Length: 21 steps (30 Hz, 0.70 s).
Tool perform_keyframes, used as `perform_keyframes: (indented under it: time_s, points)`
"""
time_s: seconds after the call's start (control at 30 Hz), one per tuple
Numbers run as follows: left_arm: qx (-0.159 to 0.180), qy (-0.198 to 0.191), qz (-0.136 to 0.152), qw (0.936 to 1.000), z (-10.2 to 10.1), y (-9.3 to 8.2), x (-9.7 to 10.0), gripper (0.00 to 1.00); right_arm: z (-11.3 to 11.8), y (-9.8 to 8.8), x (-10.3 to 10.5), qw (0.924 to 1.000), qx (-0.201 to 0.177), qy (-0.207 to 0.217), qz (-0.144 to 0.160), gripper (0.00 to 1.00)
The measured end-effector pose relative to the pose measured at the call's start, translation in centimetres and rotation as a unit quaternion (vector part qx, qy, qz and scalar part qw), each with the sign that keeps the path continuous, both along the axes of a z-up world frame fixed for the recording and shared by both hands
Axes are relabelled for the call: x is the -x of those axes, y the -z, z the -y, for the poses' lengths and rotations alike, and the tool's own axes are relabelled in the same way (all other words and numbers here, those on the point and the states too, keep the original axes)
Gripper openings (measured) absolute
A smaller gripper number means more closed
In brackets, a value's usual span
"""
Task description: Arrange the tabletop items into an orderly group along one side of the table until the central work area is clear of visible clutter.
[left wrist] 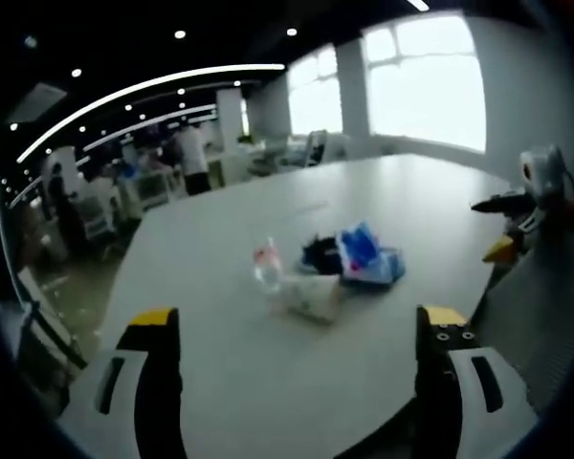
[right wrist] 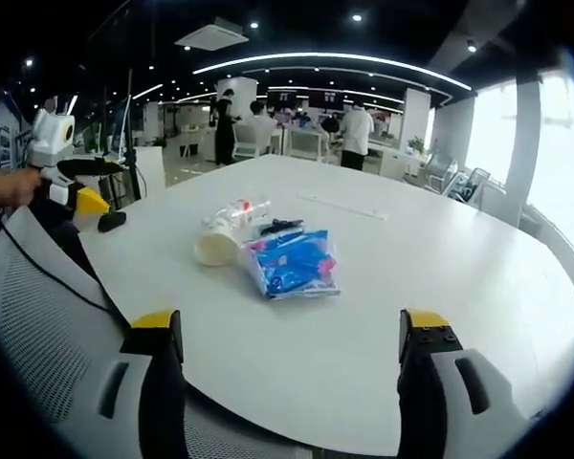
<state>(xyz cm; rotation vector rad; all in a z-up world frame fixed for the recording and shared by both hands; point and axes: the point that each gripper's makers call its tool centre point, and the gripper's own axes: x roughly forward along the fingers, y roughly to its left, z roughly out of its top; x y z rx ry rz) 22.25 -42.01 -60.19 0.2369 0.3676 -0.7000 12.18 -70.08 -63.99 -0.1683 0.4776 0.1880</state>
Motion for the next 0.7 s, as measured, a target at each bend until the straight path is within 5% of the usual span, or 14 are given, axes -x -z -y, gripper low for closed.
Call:
perform_keyframes:
  time_s: [0.4,0.7]
  points:
    - [0.009,0.009,0.015,0.9998,2.1,-2.3,-2.3,0.99,0.1,0.1,0.0,1.0000,-0.001,0.002,-0.003,0.91]
    - [0.014,0.007,0.009,0.9998,2.8,-2.4,-4.4,0.99,0.2,0.2,0.0,1.0000,0.002,0.000,-0.006,0.90]
